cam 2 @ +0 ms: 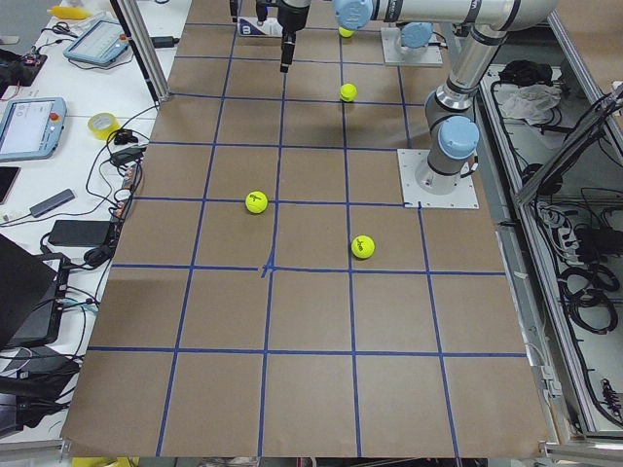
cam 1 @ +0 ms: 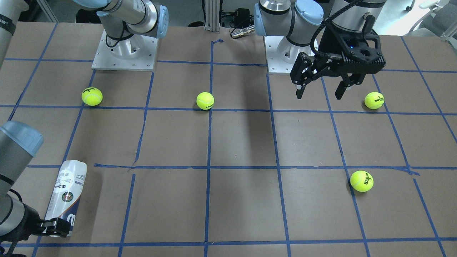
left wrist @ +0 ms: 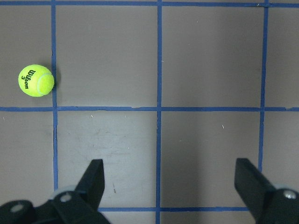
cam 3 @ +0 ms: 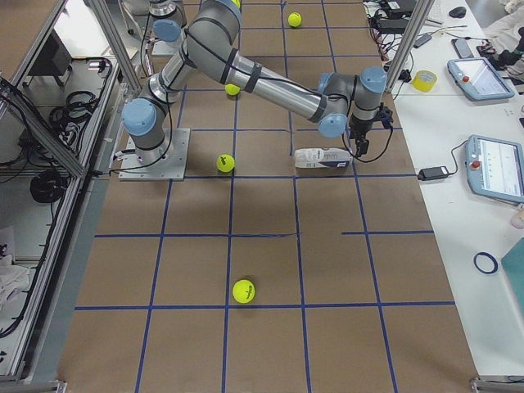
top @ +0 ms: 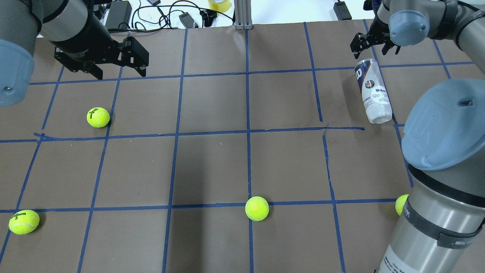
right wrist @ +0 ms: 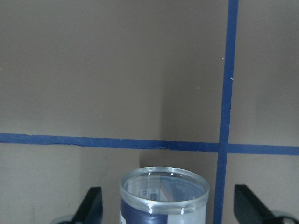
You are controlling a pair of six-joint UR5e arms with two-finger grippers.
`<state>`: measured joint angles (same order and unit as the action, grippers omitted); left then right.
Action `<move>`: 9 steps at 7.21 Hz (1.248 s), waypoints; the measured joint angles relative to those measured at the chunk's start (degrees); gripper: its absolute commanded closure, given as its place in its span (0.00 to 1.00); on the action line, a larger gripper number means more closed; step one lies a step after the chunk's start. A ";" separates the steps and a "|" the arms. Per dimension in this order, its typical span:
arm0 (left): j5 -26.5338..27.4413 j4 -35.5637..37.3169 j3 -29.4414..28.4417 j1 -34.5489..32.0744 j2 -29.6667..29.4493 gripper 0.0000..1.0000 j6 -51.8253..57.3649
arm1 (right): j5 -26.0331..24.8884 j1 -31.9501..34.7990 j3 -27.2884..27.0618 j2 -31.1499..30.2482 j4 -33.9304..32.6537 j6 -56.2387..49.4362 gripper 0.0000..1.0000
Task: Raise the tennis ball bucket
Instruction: 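Close the right gripper around the top of the white Wilson can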
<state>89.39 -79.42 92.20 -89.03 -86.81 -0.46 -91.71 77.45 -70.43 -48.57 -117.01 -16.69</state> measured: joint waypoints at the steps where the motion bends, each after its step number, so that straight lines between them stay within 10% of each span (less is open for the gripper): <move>1: 0.00 -0.02 0.00 0.00 0.00 0.00 0.01 | -0.01 -0.06 -0.43 0.57 -0.04 -0.52 0.00; 4: 0.00 -0.04 0.00 0.02 -0.02 0.00 0.02 | -0.35 -0.11 -1.75 1.29 0.18 -1.97 0.00; 9: 0.00 -0.03 0.00 0.09 0.05 0.00 0.02 | -0.51 -0.86 -4.20 0.84 0.05 -1.41 0.44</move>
<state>89.39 -79.44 92.20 -88.95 -86.76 -0.44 -92.22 76.60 -74.63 -47.73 -116.97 -18.10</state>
